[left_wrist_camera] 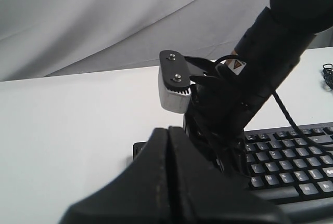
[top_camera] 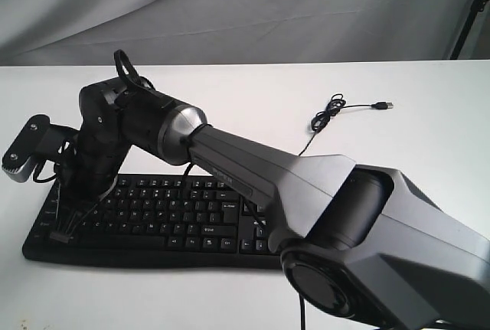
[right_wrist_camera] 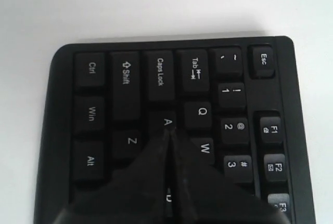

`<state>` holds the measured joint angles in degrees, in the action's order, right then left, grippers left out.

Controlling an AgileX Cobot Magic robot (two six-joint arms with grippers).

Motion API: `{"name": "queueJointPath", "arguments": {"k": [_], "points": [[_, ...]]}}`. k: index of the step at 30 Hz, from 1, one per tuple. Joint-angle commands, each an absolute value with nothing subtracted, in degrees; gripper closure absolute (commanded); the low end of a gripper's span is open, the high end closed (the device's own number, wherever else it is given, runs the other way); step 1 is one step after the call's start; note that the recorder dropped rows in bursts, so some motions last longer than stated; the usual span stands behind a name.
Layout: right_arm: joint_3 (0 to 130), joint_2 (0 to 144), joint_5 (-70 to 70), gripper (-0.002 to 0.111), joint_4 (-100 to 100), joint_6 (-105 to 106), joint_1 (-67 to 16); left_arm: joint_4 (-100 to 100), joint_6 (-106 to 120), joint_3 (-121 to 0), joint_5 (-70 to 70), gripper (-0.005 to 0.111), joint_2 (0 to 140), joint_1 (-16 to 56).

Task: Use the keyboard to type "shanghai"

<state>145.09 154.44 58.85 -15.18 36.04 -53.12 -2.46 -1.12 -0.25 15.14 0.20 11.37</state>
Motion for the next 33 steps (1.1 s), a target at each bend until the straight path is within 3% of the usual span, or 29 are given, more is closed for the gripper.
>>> {"name": "queueJointPath", "arguments": {"k": [1, 33], "points": [[145.37, 154.33, 58.13, 0.108, -15.01, 36.16, -53.29, -2.51, -1.28, 0.0, 14.87, 0.107, 0.0, 11.6], [145.37, 155.03, 58.23, 0.108, -14.69, 35.96, -53.19, -2.51, -1.28, 0.0, 14.87, 0.107, 0.0, 11.6]]}}
